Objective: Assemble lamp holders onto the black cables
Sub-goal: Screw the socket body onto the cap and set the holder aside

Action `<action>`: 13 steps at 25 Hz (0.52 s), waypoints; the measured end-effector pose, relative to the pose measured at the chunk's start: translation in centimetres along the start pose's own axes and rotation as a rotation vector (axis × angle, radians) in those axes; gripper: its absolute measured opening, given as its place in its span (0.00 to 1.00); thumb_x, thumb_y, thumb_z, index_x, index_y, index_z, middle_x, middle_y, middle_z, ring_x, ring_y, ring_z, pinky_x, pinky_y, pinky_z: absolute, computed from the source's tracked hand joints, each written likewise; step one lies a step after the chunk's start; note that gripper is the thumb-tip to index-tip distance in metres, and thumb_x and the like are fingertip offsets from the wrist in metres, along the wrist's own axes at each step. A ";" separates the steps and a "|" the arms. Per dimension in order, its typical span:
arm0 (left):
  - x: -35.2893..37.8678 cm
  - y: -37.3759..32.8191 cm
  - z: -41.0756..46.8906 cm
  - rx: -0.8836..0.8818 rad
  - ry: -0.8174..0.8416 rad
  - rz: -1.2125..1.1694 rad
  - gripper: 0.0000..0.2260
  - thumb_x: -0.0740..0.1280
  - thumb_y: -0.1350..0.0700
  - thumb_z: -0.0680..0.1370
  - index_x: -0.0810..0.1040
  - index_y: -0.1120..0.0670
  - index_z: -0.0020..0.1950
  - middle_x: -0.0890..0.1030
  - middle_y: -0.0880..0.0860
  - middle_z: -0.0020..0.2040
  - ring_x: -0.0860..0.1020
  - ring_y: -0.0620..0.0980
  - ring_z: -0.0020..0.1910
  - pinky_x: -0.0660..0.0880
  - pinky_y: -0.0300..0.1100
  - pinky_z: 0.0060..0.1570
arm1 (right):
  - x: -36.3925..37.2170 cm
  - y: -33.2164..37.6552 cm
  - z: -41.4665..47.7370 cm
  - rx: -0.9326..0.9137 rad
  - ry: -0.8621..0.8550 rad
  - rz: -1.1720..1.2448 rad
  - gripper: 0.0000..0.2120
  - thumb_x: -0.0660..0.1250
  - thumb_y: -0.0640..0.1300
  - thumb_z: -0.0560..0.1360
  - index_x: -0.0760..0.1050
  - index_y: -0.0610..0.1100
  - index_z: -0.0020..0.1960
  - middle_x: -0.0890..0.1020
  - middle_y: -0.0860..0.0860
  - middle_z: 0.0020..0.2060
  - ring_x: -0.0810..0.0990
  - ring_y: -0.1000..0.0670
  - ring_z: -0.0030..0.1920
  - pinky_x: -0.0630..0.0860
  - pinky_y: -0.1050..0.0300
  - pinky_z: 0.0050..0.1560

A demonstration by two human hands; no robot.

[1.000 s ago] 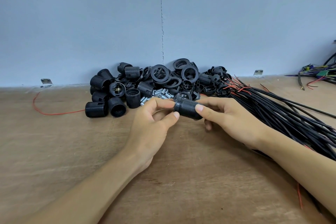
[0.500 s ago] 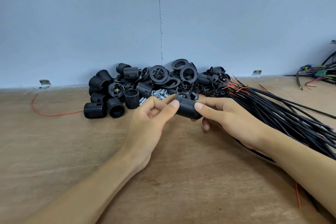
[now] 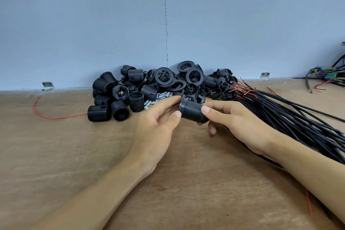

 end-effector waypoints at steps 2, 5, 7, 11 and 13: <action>0.4 -0.3 -0.2 0.034 0.024 0.093 0.20 0.65 0.68 0.81 0.83 0.44 0.58 0.85 0.38 0.57 0.79 0.35 0.61 0.73 0.35 0.63 | -0.1 0.1 0.0 -0.007 -0.007 0.026 0.13 0.64 0.55 0.80 0.84 0.49 0.54 0.85 0.45 0.44 0.76 0.52 0.36 0.71 0.50 0.57; 0.6 -0.5 -0.4 0.048 0.043 0.113 0.19 0.65 0.70 0.80 0.83 0.46 0.58 0.85 0.38 0.56 0.79 0.35 0.61 0.74 0.33 0.63 | 0.0 0.3 0.0 -0.008 0.002 0.046 0.14 0.64 0.55 0.80 0.83 0.48 0.54 0.85 0.48 0.45 0.76 0.51 0.36 0.71 0.52 0.55; 0.8 -0.7 -0.6 0.055 0.068 0.084 0.15 0.67 0.69 0.79 0.82 0.49 0.57 0.85 0.41 0.56 0.80 0.37 0.60 0.73 0.29 0.62 | 0.1 0.5 -0.1 -0.011 0.010 0.027 0.14 0.64 0.54 0.81 0.83 0.47 0.54 0.85 0.45 0.45 0.75 0.51 0.37 0.70 0.50 0.56; 0.7 -0.4 -0.6 0.025 0.043 -0.023 0.19 0.70 0.69 0.77 0.78 0.50 0.64 0.84 0.41 0.58 0.81 0.40 0.61 0.74 0.30 0.60 | 0.2 0.6 -0.2 0.001 0.019 -0.036 0.15 0.64 0.57 0.80 0.83 0.50 0.55 0.82 0.34 0.45 0.76 0.52 0.38 0.71 0.38 0.59; 0.6 -0.6 -0.4 0.024 0.044 -0.008 0.22 0.70 0.68 0.78 0.79 0.45 0.65 0.84 0.39 0.58 0.80 0.38 0.61 0.73 0.28 0.59 | 0.3 0.5 -0.2 0.008 0.022 -0.060 0.14 0.64 0.56 0.81 0.83 0.50 0.57 0.81 0.33 0.45 0.76 0.52 0.37 0.70 0.35 0.63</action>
Point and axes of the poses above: each hand's wrist, its own z-axis towards the middle knuckle, its own x-axis out of the palm, y = z × x, the point moved 9 cm from there along z, towards the middle knuckle
